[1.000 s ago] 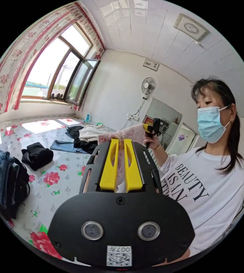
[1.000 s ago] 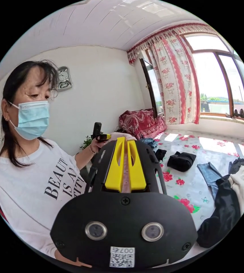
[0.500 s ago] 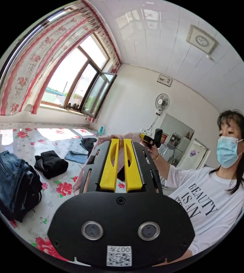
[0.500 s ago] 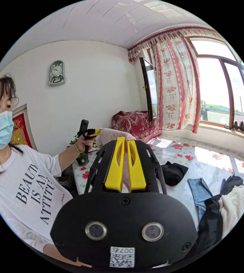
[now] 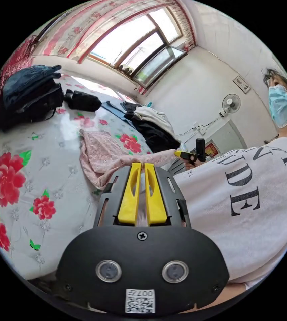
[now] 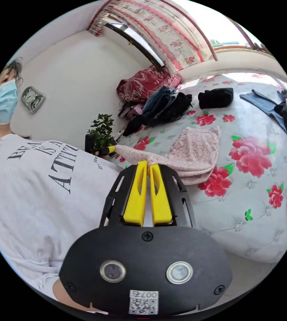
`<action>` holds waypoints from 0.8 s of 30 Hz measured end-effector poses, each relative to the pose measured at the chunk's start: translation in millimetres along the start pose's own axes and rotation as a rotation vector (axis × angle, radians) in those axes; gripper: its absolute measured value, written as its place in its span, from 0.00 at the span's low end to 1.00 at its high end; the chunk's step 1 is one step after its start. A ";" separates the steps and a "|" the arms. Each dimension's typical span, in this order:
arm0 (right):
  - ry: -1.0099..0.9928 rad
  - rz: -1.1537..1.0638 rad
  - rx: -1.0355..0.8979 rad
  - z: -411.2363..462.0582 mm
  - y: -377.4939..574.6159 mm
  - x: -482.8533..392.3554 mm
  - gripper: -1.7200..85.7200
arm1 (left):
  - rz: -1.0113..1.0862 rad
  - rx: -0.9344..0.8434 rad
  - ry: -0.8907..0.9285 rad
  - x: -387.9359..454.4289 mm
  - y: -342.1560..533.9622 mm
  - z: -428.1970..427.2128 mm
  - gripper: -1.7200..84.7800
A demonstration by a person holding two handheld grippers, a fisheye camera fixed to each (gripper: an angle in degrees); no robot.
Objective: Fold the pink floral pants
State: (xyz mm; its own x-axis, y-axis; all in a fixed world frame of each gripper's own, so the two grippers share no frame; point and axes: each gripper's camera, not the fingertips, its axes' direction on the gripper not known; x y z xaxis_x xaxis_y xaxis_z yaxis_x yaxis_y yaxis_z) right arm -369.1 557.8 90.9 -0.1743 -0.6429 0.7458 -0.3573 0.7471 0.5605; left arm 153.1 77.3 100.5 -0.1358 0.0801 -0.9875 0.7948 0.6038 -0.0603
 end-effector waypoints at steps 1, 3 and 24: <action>-0.023 0.061 -0.032 4.4 -1.5 10.0 0.02 | -0.047 -0.030 -0.001 -10.2 -2.1 7.1 0.02; -0.035 0.076 -0.050 3.0 -19.0 19.2 0.02 | -0.064 -0.044 0.007 -24.1 -17.0 15.4 0.02; -0.048 0.682 -0.135 9.5 -102.4 198.3 0.12 | -0.597 -0.325 0.080 -229.5 -39.7 142.1 0.20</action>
State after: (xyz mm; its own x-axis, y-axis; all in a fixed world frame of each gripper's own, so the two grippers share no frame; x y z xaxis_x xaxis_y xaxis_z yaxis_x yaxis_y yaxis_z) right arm -375.7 352.2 178.0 -0.3607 -0.0274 0.9323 -0.0375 0.9992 0.0148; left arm 236.8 -77.8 308.8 -0.5488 -0.2897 -0.7841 0.3541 0.7692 -0.5320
